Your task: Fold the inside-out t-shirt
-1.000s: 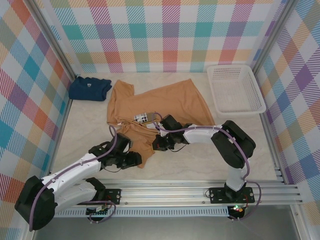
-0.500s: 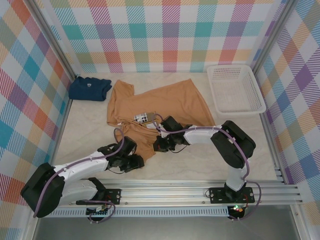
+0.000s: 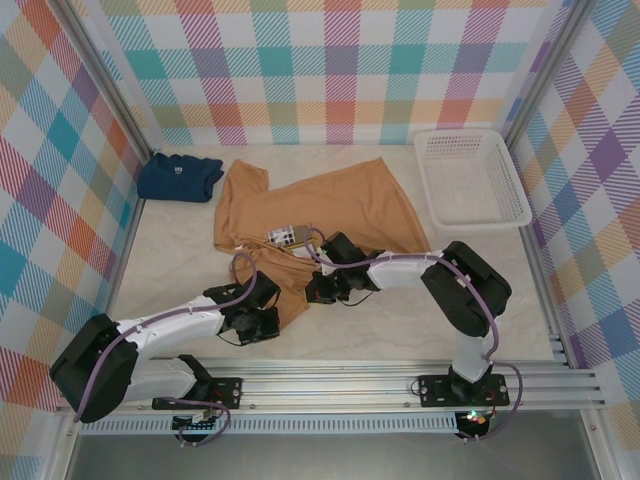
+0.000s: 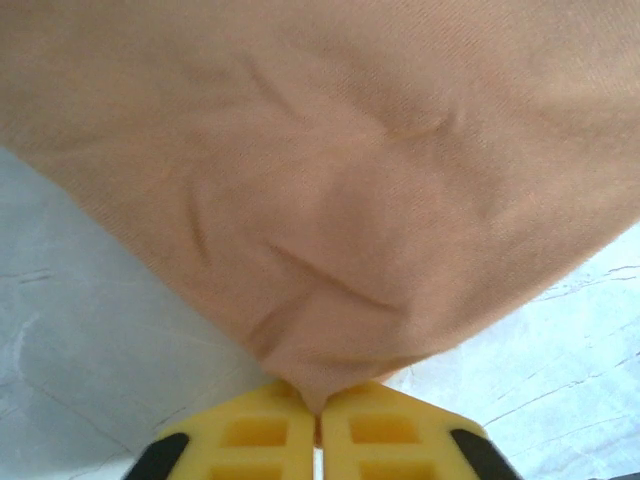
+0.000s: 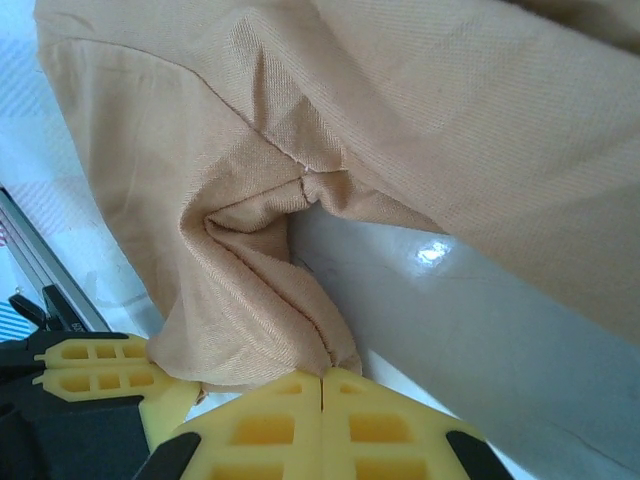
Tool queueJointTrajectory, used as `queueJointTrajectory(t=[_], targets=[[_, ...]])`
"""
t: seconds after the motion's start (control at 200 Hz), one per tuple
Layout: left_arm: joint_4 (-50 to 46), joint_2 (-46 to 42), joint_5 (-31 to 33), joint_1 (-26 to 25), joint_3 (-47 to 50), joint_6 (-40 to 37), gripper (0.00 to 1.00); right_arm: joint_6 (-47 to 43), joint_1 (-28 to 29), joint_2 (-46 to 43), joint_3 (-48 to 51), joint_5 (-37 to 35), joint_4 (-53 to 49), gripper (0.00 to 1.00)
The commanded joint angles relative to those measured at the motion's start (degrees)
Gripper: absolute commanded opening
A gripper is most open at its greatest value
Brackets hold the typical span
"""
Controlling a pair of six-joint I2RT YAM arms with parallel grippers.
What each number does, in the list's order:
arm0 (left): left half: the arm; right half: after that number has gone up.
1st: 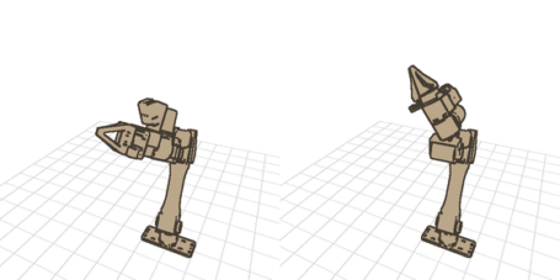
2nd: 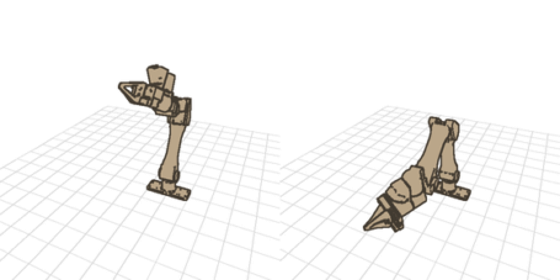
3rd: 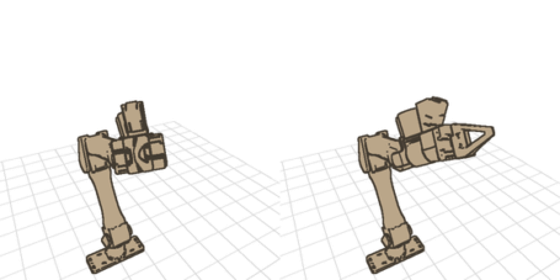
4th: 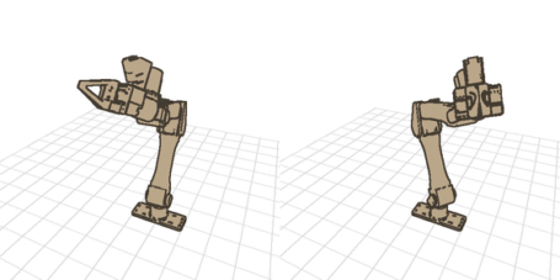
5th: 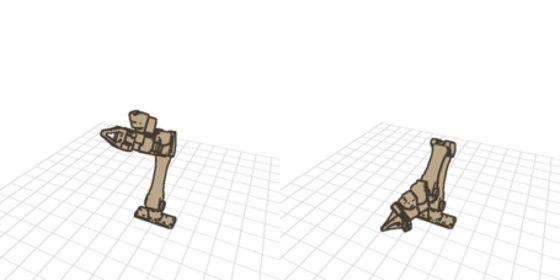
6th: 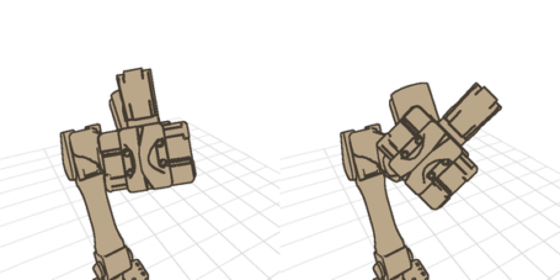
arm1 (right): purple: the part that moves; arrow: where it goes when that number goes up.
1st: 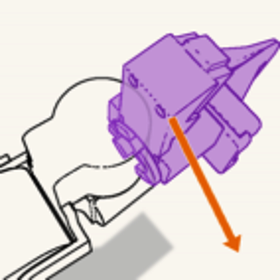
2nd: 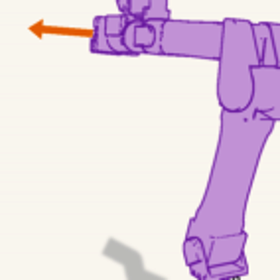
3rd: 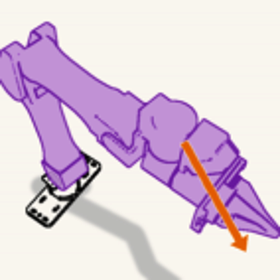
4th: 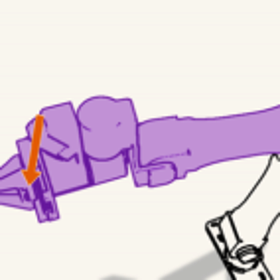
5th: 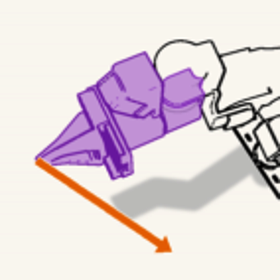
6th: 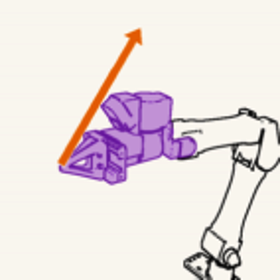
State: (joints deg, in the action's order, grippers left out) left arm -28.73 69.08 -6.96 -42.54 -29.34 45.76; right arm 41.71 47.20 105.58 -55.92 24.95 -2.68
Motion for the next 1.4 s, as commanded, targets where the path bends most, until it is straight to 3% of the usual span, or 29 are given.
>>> queueJointTrajectory(t=[0.0,0.145,0.235,0.405,0.615,0.805,0.96,1.08,1.395], targets=[[3.6,-0.9,7.0,-0.3,-1.1,-2.8,0.0,-2.0,-0.3,-1.6,-0.3,-0.1,-1.1,0.0],[-2.8,-8.3,10.1,0.9,-4.3,-5.0,0.0,-5.4,-0.3,-3.1,-1.1,1.5,-2.1,0.0],[-6.7,-12.2,11.4,3.3,-5.9,-6.3,0.0,-8.4,-0.4,-6.2,-1.4,0.8,-4.9,0.1],[-9.6,-16.2,9.4,10.1,-8.1,-9.2,0.0,-11.5,-3.8,-17.5,1.9,-7.9,-15.7,0.34],[-8.8,-17.1,4.1,19.4,-10.4,-13.2,0.0,-11.3,-18.8,-31.5,9.3,-19.9,-28.6,0.43],[-5.4,-13.3,0.6,20.9,-11.5,-14.8,0.0,-12.9,-36.5,-40.4,14.4,-26.6,-32.4,0.48],[-4.4,-11.9,-0.2,21.1,-12.6,-16.1,0.0,-14.0,-43.1,-37.7,14.4,-27.2,-31.1,0.48],[-4.3,-11.0,-0.1,21.4,-13.3,-16.8,0.0,-13.1,-46.9,-32.4,14.5,-22.8,-27.2,0.47],[-3.7,-9.6,-0.6,22.0,-13.9,-17.6,0.0,-11.4,-47.4,-22.2,13.2,-19.8,-19.4,0.46]])
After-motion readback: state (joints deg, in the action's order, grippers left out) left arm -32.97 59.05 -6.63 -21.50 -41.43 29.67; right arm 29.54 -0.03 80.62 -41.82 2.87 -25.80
